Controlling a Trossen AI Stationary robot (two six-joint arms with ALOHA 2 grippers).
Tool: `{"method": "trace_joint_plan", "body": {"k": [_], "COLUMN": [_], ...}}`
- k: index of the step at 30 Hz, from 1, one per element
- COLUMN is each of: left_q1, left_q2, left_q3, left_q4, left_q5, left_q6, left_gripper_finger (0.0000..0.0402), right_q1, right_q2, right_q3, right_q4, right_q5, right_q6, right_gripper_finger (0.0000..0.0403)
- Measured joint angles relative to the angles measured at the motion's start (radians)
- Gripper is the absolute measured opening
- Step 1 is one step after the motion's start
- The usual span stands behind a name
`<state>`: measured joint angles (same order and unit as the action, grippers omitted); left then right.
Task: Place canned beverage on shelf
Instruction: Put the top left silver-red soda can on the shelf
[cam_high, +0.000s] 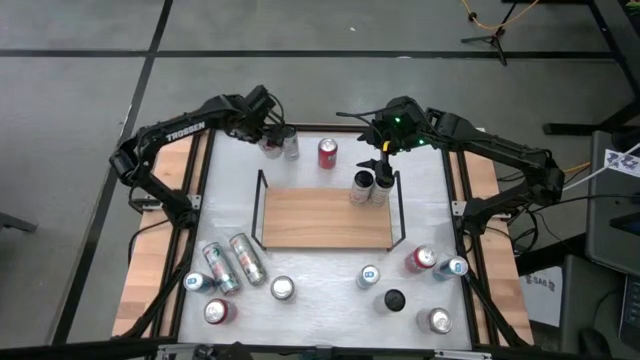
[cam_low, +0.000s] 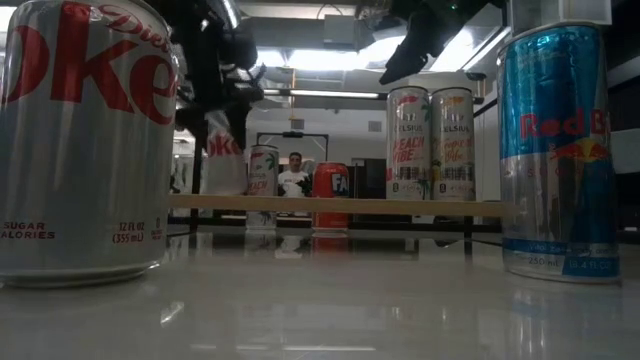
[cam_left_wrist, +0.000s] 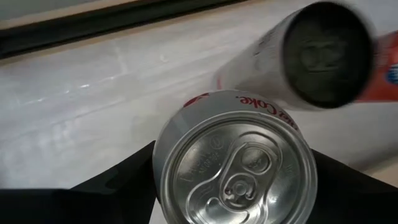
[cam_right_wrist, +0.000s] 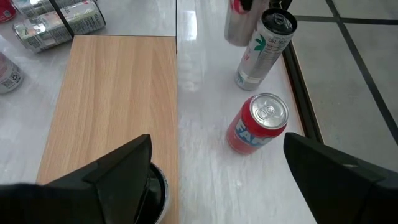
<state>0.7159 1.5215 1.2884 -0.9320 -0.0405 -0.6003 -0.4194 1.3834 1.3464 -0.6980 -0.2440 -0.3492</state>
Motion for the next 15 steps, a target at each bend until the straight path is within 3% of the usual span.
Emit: {"method": "trace_joint_plan", "body": {"k": [9,15], "left_q1": [-0.045,-0.118], "left_q2": [-0.001,-0.001], "left_q3": [0.227,0.327], "left_q4": [-0.218,-0.268], "left_q5": [0.017,0.066], "left_q6": [-0.086,-0.190], "left_gripper_finger": [0.0283,0.0283], "right_q1": [0.000,0.000], "right_q2": [0.000,0.000], "right_q3": [0.000,0.000], "right_q4": [-0.002,-0.002], "right_q5": [0.000,0.000], "right_q6": [0.000,0.000], "right_gripper_finger": [0.0360,0.0360]}}
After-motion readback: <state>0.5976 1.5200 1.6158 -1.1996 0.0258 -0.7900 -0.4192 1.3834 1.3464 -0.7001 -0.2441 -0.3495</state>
